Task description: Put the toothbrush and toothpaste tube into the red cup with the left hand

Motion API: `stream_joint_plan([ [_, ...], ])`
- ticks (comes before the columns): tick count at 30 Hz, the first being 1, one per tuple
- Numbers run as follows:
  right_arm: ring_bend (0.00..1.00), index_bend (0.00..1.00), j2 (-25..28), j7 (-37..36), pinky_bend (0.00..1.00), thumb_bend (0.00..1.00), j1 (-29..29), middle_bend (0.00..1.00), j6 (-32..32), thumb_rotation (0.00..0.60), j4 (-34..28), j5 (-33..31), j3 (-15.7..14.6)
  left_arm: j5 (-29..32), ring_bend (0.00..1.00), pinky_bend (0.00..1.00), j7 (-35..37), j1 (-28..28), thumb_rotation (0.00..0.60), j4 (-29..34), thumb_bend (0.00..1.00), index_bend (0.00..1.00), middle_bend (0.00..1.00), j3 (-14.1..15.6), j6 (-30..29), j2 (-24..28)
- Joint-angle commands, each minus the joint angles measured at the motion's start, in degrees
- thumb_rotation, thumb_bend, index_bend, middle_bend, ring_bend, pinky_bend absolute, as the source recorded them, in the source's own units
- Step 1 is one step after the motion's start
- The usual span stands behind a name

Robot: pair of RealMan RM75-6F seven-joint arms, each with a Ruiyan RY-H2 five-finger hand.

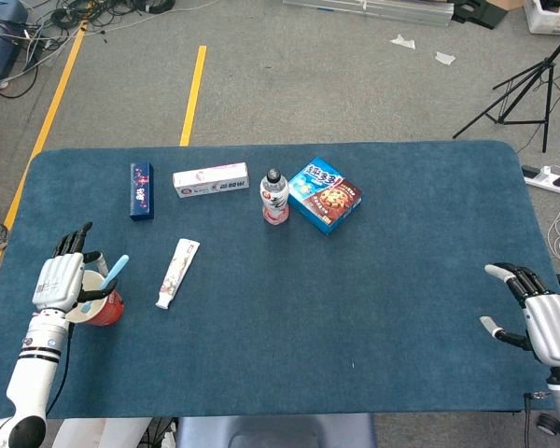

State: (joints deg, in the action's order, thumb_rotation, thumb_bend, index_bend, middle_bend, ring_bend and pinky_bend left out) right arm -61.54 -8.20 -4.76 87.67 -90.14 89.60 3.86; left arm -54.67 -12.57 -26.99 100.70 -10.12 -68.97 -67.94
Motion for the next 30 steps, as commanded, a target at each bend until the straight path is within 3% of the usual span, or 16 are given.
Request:
stream_joint_plan([
  [1,0.22,0.26,0.0,0.0,0.59,0.12,0.0,0.24,0.0,0.600,0.0,0.0,0.0,0.0,0.00,0.00,0.5,0.2,0.600,-0.4,0.36,0.59,0.00,-0.2,0.2,-0.2],
  [19,0.22,0.26,0.0,0.2,0.60,0.12,0.0,0.24,0.1,0.600,-0.1,0.1,0.0,0.7,0.00,0.00,2.0,1.6,0.600,-0.7,0.36,0.48,0.00,-0.9,0.5,0.2],
  [23,0.22,0.26,0.1,0.1,0.59,0.12,0.1,0.24,0.2,0.600,-0.1,0.1,0.0,-0.6,0.00,0.00,1.2,2.0,0.600,1.7,0.36,0.44,0.00,-1.0,-1.1,0.7],
  [30,0.22,0.26,0.3,-0.3,0.60,0.12,0.4,0.24,1.0,0.600,-0.2,0.5,-0.1,-3.2,0.00,0.00,-6.9,1.2,0.600,8.6,0.36,0.31,0.00,-1.3,-5.9,0.9],
])
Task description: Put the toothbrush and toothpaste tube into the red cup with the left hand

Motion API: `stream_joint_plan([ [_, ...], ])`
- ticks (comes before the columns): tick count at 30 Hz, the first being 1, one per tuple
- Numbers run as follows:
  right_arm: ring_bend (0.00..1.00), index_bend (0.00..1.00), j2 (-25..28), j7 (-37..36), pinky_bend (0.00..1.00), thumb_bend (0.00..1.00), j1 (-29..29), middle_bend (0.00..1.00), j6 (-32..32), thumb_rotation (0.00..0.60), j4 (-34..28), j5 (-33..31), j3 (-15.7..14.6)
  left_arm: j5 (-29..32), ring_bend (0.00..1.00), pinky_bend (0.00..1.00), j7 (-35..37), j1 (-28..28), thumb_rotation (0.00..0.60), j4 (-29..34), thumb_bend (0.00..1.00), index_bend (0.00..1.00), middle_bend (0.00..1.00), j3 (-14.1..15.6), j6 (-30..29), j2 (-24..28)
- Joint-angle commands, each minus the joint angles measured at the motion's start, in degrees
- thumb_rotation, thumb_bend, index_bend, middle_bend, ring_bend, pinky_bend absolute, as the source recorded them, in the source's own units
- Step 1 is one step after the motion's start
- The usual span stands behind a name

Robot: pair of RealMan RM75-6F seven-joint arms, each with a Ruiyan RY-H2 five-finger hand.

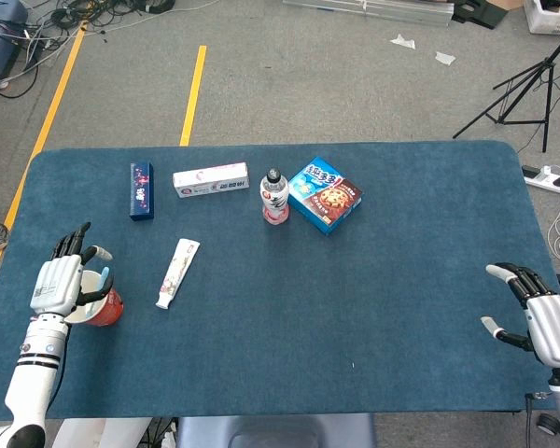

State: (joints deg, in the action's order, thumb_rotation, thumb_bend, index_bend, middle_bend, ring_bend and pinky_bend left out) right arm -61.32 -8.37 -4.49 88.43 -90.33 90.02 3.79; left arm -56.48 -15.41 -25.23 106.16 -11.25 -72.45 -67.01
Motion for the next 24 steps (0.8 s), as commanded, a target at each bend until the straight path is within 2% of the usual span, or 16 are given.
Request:
stream_joint_plan([
  [1,0.22,0.26,0.1,-0.2,0.59,0.12,0.2,0.24,0.3,0.600,0.0,0.1,0.0,-1.9,0.00,0.00,-5.3,-0.8,0.600,4.0,0.35,0.30,0.00,-0.1,-2.8,-0.2],
  [5,0.22,0.26,0.3,-0.6,0.60,0.12,0.3,0.24,0.8,0.600,-0.1,0.3,0.0,-1.8,0.00,0.00,-11.4,-2.8,0.600,6.9,0.23,0.29,0.00,0.3,-2.4,-1.2],
  [10,0.22,0.26,0.6,-1.3,0.59,0.12,0.6,0.24,1.4,0.600,0.0,0.5,0.0,2.4,0.00,0.00,-18.6,-6.4,0.600,6.2,0.11,0.29,0.00,0.0,-0.3,-3.6],
  [15,0.22,0.26,0.9,-2.1,0.59,0.12,0.7,0.24,1.5,0.600,0.0,0.4,0.1,7.1,0.00,0.00,-24.4,-9.7,0.600,4.0,0.10,0.29,0.00,-0.1,1.0,-6.8],
  [24,0.22,0.26,1.1,-2.8,0.59,0.12,0.8,0.24,1.6,0.600,0.1,0.6,0.0,11.2,0.00,0.00,-30.4,-12.8,0.600,0.2,0.09,0.30,0.00,1.6,1.4,-11.3],
])
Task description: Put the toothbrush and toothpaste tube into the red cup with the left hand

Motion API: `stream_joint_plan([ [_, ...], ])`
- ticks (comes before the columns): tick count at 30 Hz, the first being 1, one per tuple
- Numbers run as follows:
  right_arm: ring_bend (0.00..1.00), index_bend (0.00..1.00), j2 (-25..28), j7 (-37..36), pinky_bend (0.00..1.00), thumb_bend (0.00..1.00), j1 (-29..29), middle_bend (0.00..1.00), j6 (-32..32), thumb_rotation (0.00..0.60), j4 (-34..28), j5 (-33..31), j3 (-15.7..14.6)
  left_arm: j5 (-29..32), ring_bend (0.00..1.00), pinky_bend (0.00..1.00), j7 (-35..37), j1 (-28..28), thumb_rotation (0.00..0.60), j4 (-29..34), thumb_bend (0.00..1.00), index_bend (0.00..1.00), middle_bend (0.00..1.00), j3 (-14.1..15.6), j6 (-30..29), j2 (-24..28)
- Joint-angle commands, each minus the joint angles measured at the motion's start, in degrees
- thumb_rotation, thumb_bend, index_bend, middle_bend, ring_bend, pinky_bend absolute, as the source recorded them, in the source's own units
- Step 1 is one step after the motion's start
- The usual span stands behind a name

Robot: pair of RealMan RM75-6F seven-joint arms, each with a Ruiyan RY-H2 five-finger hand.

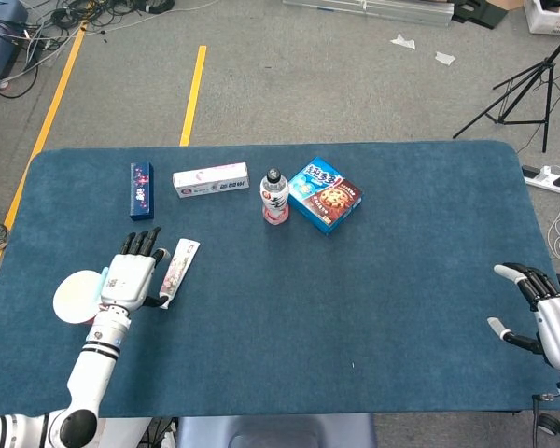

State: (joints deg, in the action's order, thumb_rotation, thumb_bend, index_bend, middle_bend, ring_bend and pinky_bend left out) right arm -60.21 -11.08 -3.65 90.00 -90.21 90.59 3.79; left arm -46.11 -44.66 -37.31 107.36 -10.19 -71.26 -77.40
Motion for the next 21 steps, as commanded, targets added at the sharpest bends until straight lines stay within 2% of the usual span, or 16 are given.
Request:
stream_joint_plan([
  [1,0.22,0.26,0.1,-0.1,0.59,0.12,0.0,0.24,0.0,0.600,0.0,0.1,0.0,1.1,0.00,0.00,-1.8,-1.0,0.600,-1.5,0.09,0.30,0.00,0.9,0.2,-1.2],
  [5,0.22,0.26,0.1,-0.3,0.59,0.12,0.0,0.24,0.0,0.600,0.0,0.1,0.0,1.2,0.00,0.00,-4.1,-1.8,0.600,-4.3,0.09,0.32,0.00,2.2,-0.3,-2.9],
  [12,0.22,0.26,0.1,-0.3,0.59,0.12,0.0,0.24,-0.2,0.600,0.0,0.0,0.0,1.3,0.00,0.00,-2.4,-2.0,0.600,-7.1,0.09,0.32,0.00,2.7,0.8,-5.4],
  [21,0.22,0.26,0.1,-0.4,0.60,0.12,0.0,0.24,-0.1,0.600,0.0,0.1,-0.1,1.5,0.00,0.00,-0.1,-3.0,0.600,-10.5,0.08,0.21,0.00,2.9,3.6,-8.9],
])
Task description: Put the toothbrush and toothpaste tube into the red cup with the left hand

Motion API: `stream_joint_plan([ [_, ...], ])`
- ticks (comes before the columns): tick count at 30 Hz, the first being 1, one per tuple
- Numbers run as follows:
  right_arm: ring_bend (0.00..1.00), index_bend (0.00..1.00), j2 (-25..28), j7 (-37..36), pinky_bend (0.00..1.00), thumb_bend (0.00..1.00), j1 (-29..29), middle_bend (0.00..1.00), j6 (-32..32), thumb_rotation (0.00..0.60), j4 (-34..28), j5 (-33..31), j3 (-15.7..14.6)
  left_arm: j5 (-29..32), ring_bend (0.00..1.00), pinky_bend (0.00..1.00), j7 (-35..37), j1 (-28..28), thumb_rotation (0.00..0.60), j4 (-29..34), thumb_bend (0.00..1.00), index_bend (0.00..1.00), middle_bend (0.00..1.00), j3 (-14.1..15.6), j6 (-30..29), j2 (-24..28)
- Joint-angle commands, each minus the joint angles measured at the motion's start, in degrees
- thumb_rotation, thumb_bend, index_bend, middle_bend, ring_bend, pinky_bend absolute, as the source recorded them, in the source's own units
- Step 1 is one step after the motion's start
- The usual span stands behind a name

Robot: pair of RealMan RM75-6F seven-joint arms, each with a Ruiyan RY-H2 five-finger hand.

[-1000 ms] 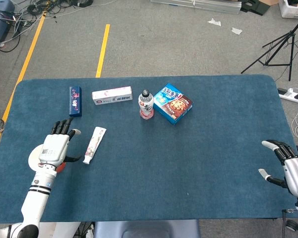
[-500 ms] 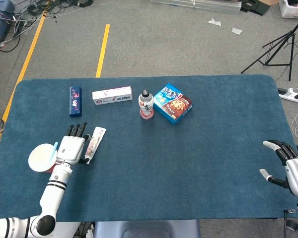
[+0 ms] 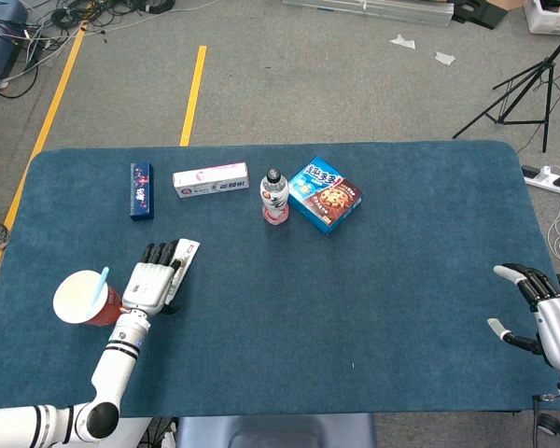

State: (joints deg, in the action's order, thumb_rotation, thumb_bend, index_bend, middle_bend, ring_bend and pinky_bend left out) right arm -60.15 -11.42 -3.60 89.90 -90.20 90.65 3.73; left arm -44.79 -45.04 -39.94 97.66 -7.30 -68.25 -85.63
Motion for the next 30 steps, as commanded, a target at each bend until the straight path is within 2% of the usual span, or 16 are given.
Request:
stream_joint_plan([
  [1,0.22,0.26,0.0,0.0,0.59,0.12,0.0,0.24,0.0,0.600,0.0,0.0,0.0,0.3,0.00,0.00,0.3,-0.5,0.600,-1.2,0.07,0.20,0.00,0.0,0.8,-1.0],
  [14,0.22,0.26,0.2,-0.7,0.60,0.12,0.2,0.24,0.6,0.600,0.1,0.0,0.2,2.7,0.00,0.00,0.7,-1.3,0.600,-7.3,0.07,0.07,0.00,0.3,2.8,-3.9],
  [30,0.22,0.26,0.0,-0.3,0.59,0.12,0.1,0.24,0.5,0.600,0.1,0.1,0.2,6.2,0.00,0.00,-0.8,-1.1,0.600,-10.8,0.07,0.04,0.00,0.5,3.1,-3.6],
])
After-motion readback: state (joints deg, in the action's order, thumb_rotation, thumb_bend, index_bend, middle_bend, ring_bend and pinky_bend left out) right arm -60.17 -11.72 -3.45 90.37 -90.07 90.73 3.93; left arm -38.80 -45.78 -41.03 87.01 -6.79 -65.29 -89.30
